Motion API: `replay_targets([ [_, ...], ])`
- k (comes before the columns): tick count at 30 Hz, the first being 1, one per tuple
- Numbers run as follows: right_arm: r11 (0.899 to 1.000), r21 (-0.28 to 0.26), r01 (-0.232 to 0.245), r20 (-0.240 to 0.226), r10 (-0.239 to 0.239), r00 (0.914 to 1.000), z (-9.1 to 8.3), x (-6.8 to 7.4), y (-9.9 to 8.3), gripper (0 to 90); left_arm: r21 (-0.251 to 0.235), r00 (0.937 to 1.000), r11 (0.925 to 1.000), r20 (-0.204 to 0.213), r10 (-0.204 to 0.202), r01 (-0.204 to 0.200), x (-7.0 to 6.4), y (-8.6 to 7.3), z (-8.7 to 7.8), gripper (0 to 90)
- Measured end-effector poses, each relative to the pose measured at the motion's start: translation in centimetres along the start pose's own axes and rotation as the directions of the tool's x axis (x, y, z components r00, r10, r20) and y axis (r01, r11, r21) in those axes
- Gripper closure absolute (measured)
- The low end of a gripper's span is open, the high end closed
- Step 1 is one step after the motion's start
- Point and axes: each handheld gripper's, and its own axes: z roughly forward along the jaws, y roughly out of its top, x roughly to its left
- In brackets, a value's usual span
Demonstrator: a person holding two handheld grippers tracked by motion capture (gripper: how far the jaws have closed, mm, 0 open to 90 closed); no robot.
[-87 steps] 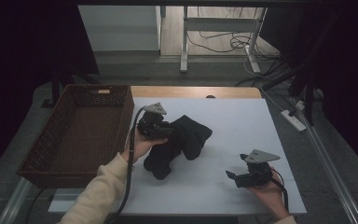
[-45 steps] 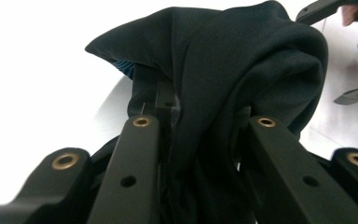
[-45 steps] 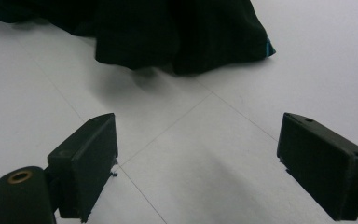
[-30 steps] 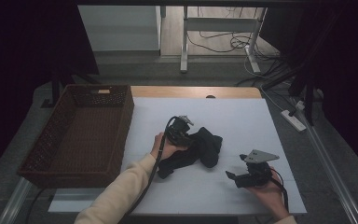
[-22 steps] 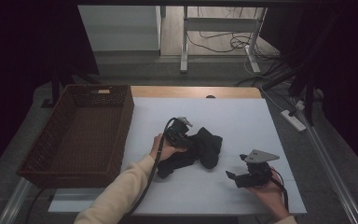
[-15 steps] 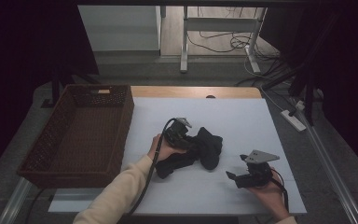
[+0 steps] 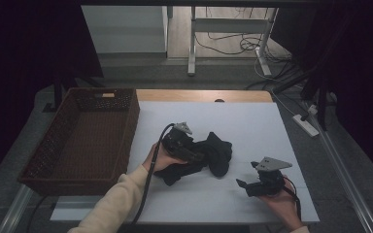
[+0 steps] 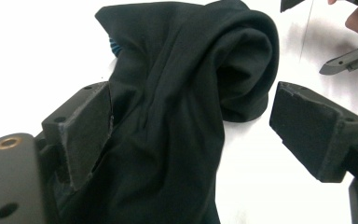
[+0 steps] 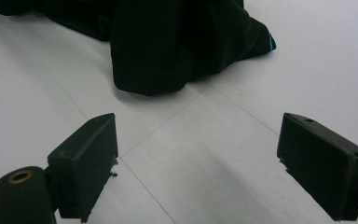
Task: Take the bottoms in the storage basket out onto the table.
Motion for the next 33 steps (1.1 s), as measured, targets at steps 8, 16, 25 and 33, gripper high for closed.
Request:
replay_targets([
  [8,1.000,-0.009,0.003,-0.004,-0.003,1.0000,-0.1,0.1,0.1,12.4,-0.044,0.9992,0.9990,-0.039,-0.009,0.007,-1.3,-0.6,-2.9,14.9],
  [16,1.000,-0.016,0.007,-0.007,-0.007,1.0000,-0.1,0.1,0.1,12.4,-0.096,0.9984,0.9951,-0.049,-0.027,0.022,-2.9,-1.4,-6.5,15.6],
  [25,1.000,-0.025,0.009,-0.012,-0.009,0.9999,-0.2,0.1,0.1,12.4,-0.160,0.9914,0.9864,-0.118,-0.057,0.038,-3.6,-3.0,-9.9,16.1],
  [33,1.000,-0.031,0.004,-0.011,-0.004,0.9999,-0.3,0.2,0.2,12.4,-0.183,0.9807,0.9829,-0.187,-0.058,0.024,-4.5,-5.0,-12.5,16.6],
])
